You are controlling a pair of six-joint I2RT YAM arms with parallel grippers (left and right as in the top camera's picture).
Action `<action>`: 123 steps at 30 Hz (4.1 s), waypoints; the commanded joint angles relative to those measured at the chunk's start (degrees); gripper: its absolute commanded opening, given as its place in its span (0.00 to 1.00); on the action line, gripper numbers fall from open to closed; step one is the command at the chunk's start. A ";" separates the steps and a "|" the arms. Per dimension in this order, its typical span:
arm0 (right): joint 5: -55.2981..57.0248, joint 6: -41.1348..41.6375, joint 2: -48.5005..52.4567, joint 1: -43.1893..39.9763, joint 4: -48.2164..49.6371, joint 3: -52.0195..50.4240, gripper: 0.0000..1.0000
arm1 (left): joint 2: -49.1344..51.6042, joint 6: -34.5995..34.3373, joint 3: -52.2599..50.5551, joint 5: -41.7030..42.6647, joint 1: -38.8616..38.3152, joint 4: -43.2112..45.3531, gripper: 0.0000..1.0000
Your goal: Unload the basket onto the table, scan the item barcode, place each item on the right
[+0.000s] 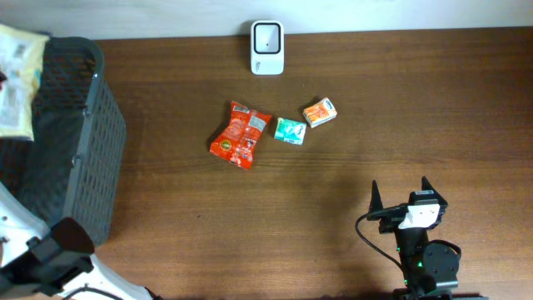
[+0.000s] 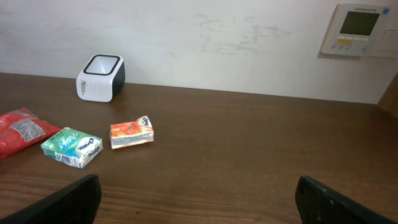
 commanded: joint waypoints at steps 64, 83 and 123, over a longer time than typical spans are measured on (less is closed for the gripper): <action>0.35 -0.20 -0.37 0.31 -0.26 -0.42 0.98 | 16.87 5.60 17.53 -10.05 -54.47 -15.02 0.99; 0.35 -0.20 -0.37 0.31 -0.26 -0.42 0.98 | 25.11 2.84 1.46 -8.68 -59.25 -7.82 0.99; -33.53 6.08 18.78 0.31 -1.11 20.35 0.98 | 27.65 2.86 1.42 -12.81 -59.87 -6.73 0.99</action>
